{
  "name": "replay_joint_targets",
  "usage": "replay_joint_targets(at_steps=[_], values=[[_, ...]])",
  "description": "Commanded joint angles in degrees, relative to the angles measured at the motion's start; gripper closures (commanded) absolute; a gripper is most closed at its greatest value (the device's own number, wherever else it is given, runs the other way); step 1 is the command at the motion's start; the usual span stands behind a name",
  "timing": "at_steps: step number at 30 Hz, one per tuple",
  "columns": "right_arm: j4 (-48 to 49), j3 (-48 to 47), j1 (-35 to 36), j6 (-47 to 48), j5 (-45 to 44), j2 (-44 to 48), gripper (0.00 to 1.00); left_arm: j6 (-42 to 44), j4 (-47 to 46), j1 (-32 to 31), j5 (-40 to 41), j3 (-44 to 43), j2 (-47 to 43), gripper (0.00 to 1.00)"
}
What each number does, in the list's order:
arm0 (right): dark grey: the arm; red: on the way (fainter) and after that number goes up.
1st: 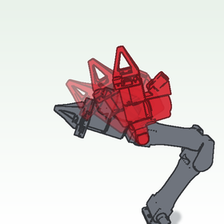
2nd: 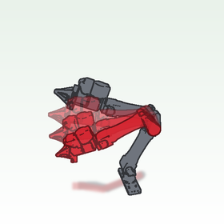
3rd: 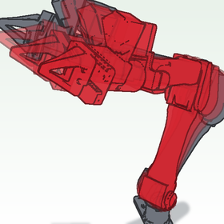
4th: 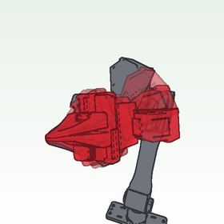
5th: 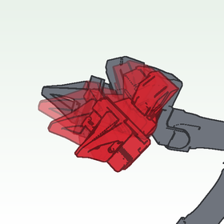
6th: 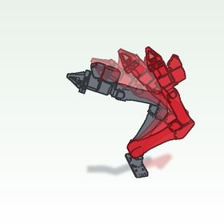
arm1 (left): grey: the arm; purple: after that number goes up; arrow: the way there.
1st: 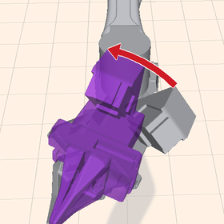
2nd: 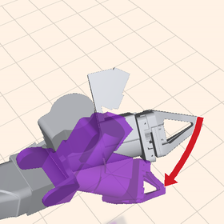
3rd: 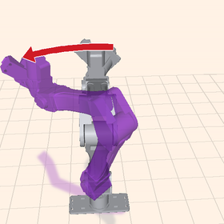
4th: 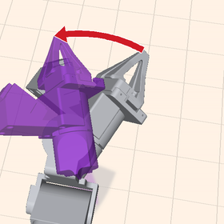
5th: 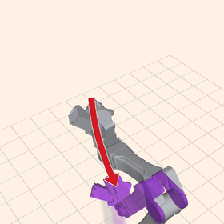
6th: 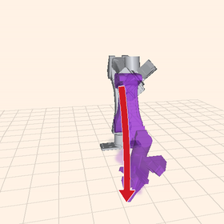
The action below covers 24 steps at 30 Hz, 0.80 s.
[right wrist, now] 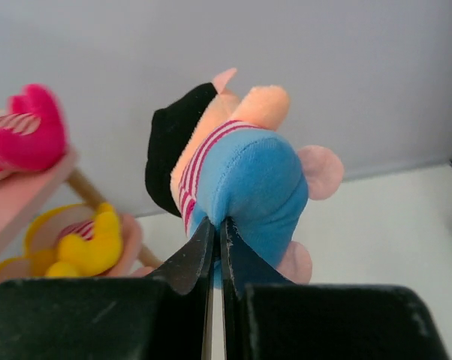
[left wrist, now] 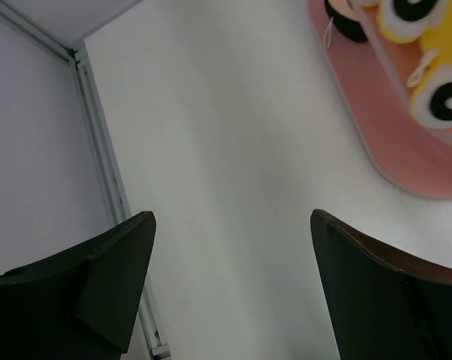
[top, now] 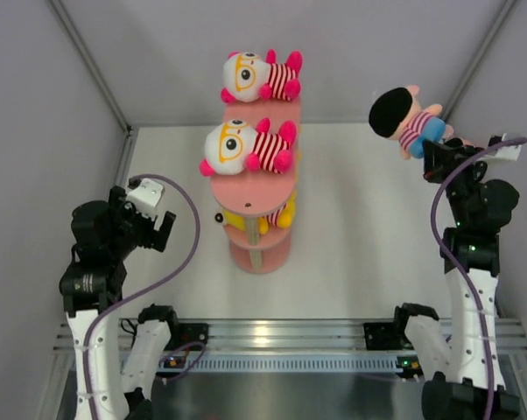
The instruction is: Place and organize the stuffed toys onto the shelf
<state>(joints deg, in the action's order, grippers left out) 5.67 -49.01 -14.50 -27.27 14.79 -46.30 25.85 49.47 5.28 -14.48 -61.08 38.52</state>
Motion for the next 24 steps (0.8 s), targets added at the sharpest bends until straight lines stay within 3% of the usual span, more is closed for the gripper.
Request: replay_joint_targets(at_steps=[1,7,13,20,24], values=[[-1.5,-5.0,6.2,8.3,7.6,5.8,1.00,5.0,14.5,0.3,-8.5,-8.3,-1.7,0.10],[-2.2,-11.9,9.3,8.6,21.1,12.6,1.00,8.3,27.2,0.2,-24.3,-21.1,-3.2,0.02],[2.8,-16.6,9.5,3.2,32.1,15.2,1.00,5.0,28.8,0.0,-36.0,-29.0,-2.8,0.01],[15.9,-16.6,9.4,-11.9,30.1,18.3,1.00,3.9,28.8,0.2,-50.4,-31.0,-2.4,0.01],[21.3,-16.6,8.3,-20.2,27.5,18.9,1.00,3.2,28.9,1.6,-54.9,-33.7,-1.3,0.01]])
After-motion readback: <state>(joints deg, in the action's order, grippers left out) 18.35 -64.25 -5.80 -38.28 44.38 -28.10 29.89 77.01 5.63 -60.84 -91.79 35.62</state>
